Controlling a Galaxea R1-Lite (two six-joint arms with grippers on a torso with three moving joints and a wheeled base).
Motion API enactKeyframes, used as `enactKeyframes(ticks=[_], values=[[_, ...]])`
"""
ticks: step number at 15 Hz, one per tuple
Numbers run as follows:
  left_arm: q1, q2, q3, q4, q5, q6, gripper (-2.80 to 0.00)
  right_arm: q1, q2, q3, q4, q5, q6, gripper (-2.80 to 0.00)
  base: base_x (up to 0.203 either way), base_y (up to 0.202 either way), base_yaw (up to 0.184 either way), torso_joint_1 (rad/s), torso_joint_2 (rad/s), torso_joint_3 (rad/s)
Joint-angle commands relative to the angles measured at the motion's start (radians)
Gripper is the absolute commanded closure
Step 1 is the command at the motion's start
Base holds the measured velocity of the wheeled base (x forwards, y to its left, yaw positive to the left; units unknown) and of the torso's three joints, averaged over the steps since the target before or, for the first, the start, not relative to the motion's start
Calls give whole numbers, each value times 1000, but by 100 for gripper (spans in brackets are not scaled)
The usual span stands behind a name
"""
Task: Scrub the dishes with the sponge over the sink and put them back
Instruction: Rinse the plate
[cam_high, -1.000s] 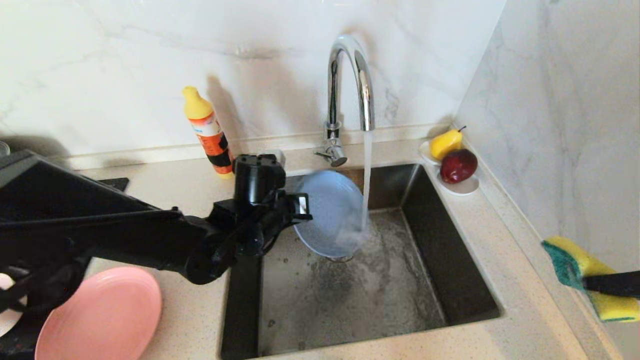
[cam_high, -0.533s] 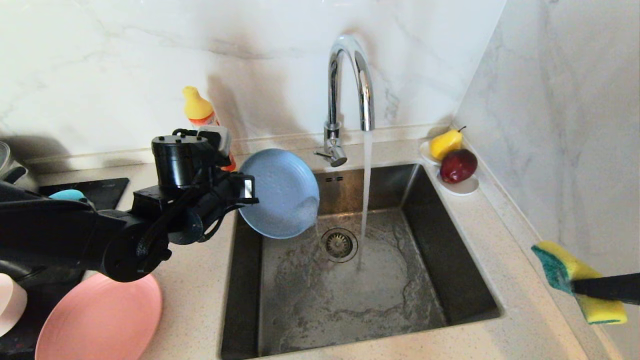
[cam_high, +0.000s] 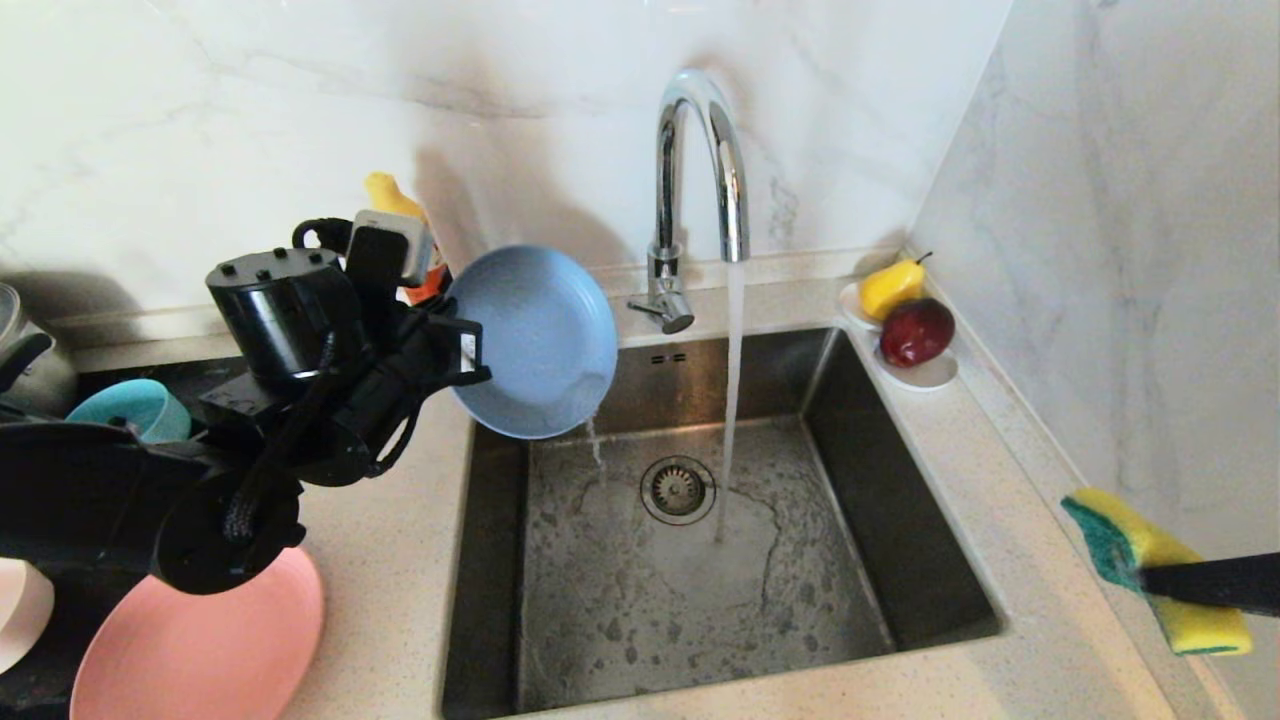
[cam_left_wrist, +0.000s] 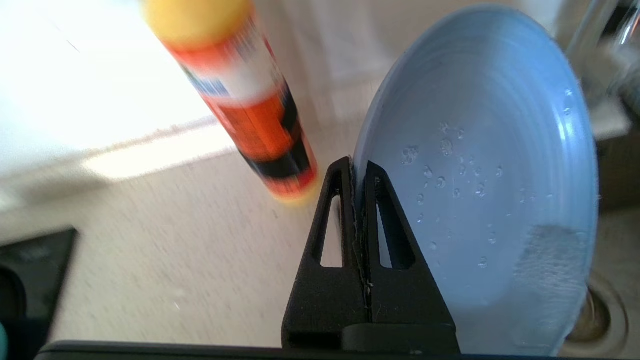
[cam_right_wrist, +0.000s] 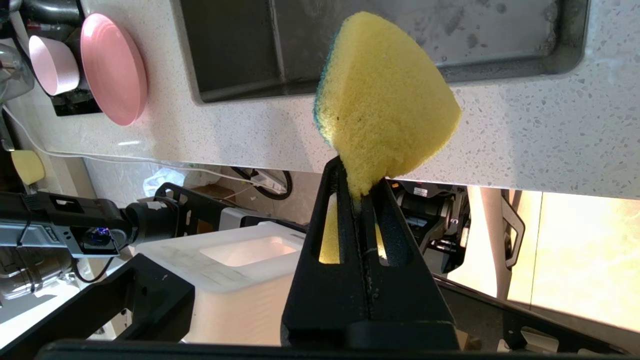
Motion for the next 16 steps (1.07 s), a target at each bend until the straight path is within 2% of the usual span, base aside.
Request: enactKeyframes(ticks=[1,4,8,12,14,16], values=[[0,-33,19,-44,-3,3,0,1,10,-6,4,2,3,0,0,0,0,0,0,0],[6,-74,23,-83,-8,8,0,1,20,-21,4,28,7,0,0,0,0,0,0,0],[8,-132,44,-122,-78,8,0,1,21,-52,13,35,8,0,0,0,0,0,0,0],[6,-185,63,-120,-115,5,0,1,20,-50,15,35,8,0,0,0,0,0,0,0],[12,-179,65,-96,-113,-5,0,1,12,-49,15,35,9,0,0,0,0,0,0,0],[44,-190,64,32,-113,-37,0,-1,10,-44,13,34,11,0,0,0,0,0,0,0]])
